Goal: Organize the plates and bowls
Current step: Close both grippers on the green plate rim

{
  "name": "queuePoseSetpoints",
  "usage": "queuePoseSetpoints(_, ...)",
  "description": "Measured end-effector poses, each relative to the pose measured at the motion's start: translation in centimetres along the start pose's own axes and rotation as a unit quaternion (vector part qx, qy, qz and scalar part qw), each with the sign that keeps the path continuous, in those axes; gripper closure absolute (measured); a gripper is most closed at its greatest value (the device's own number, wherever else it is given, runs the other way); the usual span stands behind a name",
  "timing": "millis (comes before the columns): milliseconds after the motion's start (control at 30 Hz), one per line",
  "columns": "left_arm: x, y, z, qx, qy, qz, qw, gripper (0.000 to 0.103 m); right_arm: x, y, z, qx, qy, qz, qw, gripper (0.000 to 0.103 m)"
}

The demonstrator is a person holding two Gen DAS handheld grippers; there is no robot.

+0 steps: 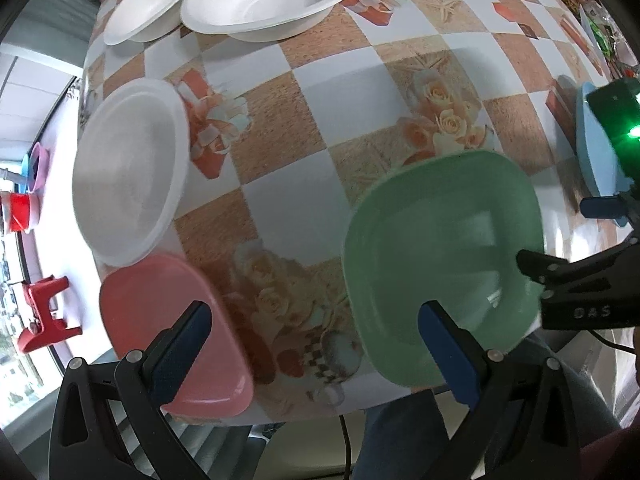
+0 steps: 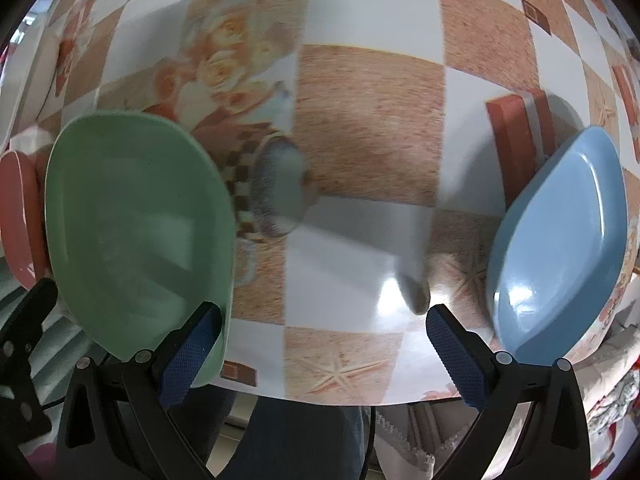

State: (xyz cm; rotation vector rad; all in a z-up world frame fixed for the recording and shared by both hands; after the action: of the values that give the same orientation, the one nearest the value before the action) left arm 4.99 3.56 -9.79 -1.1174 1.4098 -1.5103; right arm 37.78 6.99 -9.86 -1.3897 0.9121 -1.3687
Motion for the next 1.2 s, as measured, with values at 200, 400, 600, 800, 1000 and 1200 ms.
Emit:
queuePoseSetpoints(200,-1.0,1.1,0.7,0.016,-0.022,-0.009,0.9996,0.0,-0.5,-0.6,1.6,0.0,0.009,0.008,1.0,0.0)
queuePoseSetpoints(400,-0.3,1.9,0.0,0.039,-0.082,-0.03,0.9954,0.0,0.3,-1.2,1.9,-0.007,0.021,0.017,1.0,0.0)
queuePoseSetpoints(600,1.5,1.9,-1.2,0.037,-0.107,-0.027,0.9932,0.0,1.5,-1.4,-0.2,-0.002,-0.033,0.028,0.999,0.0)
queuePoseSetpoints(800,3.2,3.8,-1.8,0.071,-0.132,-0.049,0.9876,0.0,1.1,-2.9,-3.1,0.016,-0.087,0.044,0.995,0.0)
queuePoseSetpoints(1000,3.5,4.9,0.7,0.122,-0.138,-0.077,0.9798,0.006,-0.4,-4.3,-6.5,0.026,-0.126,0.055,0.99,0.0)
queuePoseSetpoints(1200,3.3,4.7,1.8,0.121,-0.113,-0.075,0.9833,0.015,-0.2,-5.2,-8.1,0.029,-0.12,0.059,0.991,0.009)
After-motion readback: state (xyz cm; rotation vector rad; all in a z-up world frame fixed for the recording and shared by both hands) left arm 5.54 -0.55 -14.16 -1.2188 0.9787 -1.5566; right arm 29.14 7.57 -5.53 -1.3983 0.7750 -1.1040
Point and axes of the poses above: each gripper's, at about its wrist camera, not at the fingertips, and y roughly the way its jaws point, z to its right, x to its underside, the point moved 3 cm from there along y, roughly the way its jaws point, and after that the axes turned 6 degrees about x, right-handed, at the moved point
